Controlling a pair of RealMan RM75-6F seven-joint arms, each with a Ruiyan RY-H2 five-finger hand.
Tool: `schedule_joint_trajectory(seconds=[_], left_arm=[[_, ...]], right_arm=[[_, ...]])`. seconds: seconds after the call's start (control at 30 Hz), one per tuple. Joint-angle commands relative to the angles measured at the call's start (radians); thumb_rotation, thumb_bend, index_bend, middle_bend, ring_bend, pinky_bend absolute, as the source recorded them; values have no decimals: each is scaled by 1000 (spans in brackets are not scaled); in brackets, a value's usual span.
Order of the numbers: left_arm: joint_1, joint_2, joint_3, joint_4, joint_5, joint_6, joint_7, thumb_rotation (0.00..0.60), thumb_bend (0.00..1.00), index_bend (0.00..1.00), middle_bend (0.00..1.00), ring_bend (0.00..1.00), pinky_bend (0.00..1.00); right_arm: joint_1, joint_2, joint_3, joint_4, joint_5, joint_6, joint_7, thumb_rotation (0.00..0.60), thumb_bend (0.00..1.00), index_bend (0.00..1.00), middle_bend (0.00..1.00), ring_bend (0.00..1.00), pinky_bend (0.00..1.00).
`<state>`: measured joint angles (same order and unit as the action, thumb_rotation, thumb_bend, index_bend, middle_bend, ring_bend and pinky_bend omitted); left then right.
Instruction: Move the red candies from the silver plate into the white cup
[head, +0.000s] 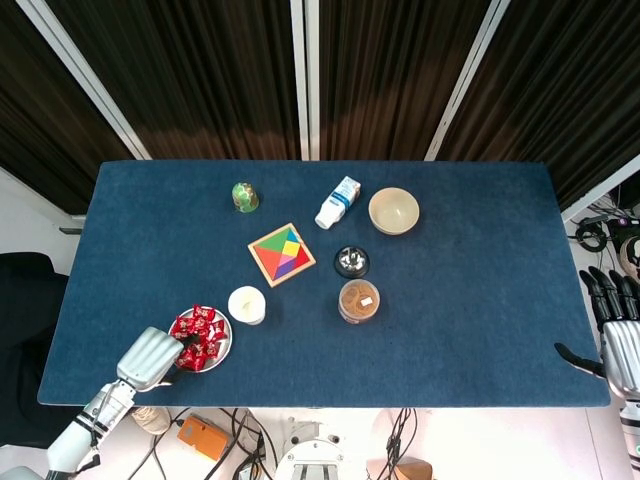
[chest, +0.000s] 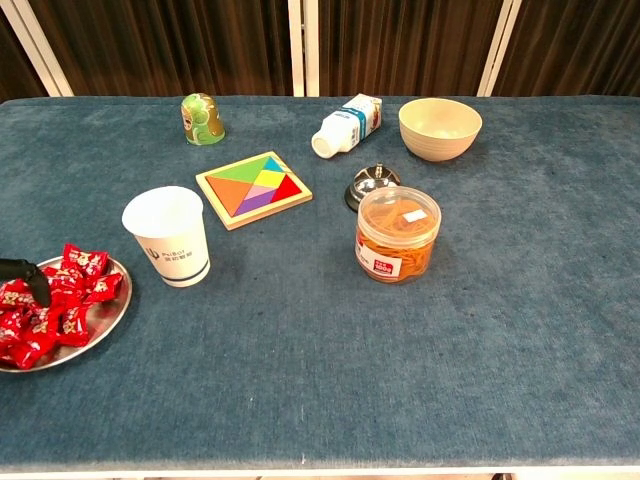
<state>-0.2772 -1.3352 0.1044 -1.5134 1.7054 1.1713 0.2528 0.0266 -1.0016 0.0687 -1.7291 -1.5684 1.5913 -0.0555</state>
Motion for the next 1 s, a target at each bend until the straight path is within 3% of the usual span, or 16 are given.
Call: schedule_joint_trajectory(seconds=[0.03, 0.6, 1.0], left_arm=[[-2, -5, 1, 4, -7, 1, -2, 600, 193, 357, 933, 903, 820], [-8, 20, 7, -16, -38, 8, 25, 600, 230, 388, 934, 903, 820], [-24, -9, 2, 22, -55, -8, 20, 600, 361, 575, 939, 911, 820]], right_arm=[[2, -1, 0, 0, 1, -3, 0, 600, 157, 0, 117, 0, 97], [8, -4, 1, -1, 14, -26, -3, 600, 157, 0, 117, 0, 97], [6, -6, 0, 3, 22, -31, 2, 600, 157, 0, 117, 0, 97]])
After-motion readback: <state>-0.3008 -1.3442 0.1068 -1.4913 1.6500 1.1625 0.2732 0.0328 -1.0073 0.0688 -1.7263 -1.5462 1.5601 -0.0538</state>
